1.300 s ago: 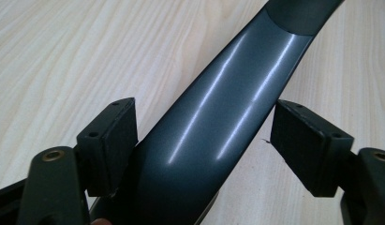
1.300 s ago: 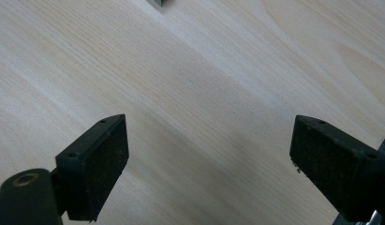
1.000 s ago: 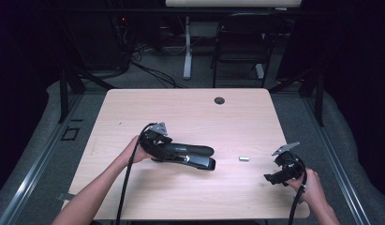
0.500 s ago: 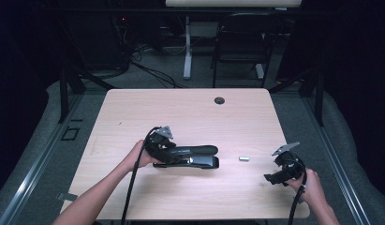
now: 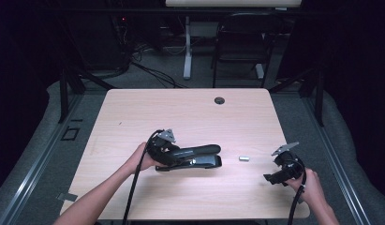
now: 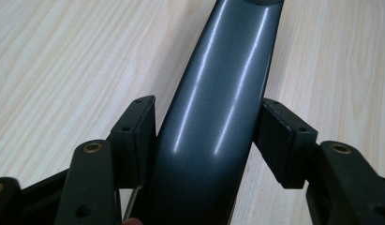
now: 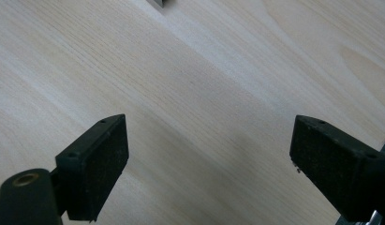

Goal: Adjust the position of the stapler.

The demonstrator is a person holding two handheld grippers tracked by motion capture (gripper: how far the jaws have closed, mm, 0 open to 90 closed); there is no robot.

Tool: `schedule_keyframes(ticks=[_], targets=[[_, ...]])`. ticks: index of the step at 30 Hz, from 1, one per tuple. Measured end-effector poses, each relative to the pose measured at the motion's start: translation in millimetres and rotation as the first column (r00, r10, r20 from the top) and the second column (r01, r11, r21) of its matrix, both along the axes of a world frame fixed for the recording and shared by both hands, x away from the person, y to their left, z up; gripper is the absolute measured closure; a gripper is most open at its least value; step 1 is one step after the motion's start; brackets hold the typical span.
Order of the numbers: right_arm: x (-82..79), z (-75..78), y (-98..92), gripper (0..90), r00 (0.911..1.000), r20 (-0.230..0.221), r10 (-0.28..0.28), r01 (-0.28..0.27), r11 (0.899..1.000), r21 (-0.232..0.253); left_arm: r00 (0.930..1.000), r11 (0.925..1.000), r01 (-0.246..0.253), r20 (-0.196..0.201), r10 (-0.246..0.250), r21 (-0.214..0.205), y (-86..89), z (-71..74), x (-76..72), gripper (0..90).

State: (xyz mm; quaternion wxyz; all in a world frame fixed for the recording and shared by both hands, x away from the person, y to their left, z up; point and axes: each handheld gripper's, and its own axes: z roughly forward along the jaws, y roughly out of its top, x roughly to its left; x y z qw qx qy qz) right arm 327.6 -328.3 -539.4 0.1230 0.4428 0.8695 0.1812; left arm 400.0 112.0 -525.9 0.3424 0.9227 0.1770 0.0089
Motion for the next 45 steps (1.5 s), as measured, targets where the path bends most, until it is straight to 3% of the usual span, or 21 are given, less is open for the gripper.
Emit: schedule_keyframes(ticks=[3,7,9,10,13,17,19,21,34,37,39,45], targets=[[0.0,-0.2,0.0,11.4,1.0,0.0,0.0,0.0,1.0,0.001,0.9997,0.9997,0.015,0.021,-0.015,0.022,-0.8,0.8,-0.8,42.3],[-0.2,-0.2,-0.1,11.4,1.0,0.0,0.0,0.0,1.0,0.008,0.9997,0.9998,0.021,-0.01,-0.021,0.001,-3.2,0.1,2.9,41.7],[-0.3,-0.2,-0.2,11.4,1.0,0.0,-0.001,0.0,1.0,0.007,0.9996,0.9998,0.019,-0.02,-0.02,-0.01,-8.5,-0.6,4.6,40.6],[-0.3,-0.1,-0.4,11.4,1.0,0.0,-0.001,0.001,1.0,0.007,0.9997,0.9997,0.022,-0.008,-0.022,0.005,-14.3,0.3,5.1,38.4],[-0.2,0.7,-0.8,11.4,1.0,-0.002,0.004,-0.004,1.0,0.0,0.9989,0.9987,0.047,0.006,-0.047,-0.016,-29.9,4.7,5.7,36.9],[-0.3,0.8,-1.8,11.4,1.0,-0.001,0.001,-0.001,1.0,-0.006,0.9966,0.9962,0.082,0.016,-0.081,-0.028,-49.0,12.2,4.3,40.9],[-0.5,1.1,-1.9,11.4,1.0,-0.005,0.0,-0.001,1.0,-0.008,0.995,0.9962,0.086,0.05,-0.087,0.009,-54.4,13.8,3.4,44.8],[-0.6,1.2,-1.9,11.4,1.0,-0.005,0.001,-0.001,1.0,-0.007,0.9949,0.9958,0.091,0.044,-0.091,-0.001,-53.7,13.7,5.4,50.7],[0.7,-1.9,2.0,11.5,0.9999,-0.009,0.006,-0.006,1.0,0.007,0.9802,0.9795,0.198,0.009,-0.198,-0.036,-50.3,13.3,8.4,58.4],[1.3,-1.8,2.2,11.4,0.9998,-0.013,0.012,-0.013,1.0,-0.006,0.9745,0.9736,0.225,0.012,-0.224,-0.041,-51.8,12.8,6.8,58.4],[1.1,-1.1,2.7,11.5,0.9998,-0.016,0.012,-0.012,1.0,-0.015,0.9663,0.9654,0.257,0.003,-0.258,-0.041,-53.2,13.1,6.0,58.4],[0.8,-1.3,2.7,11.5,0.9999,-0.012,0.01,-0.01,1.0,-0.007,0.9621,0.9609,0.272,0.004,-0.273,-0.05,-56.4,12.3,3.1,58.3]])
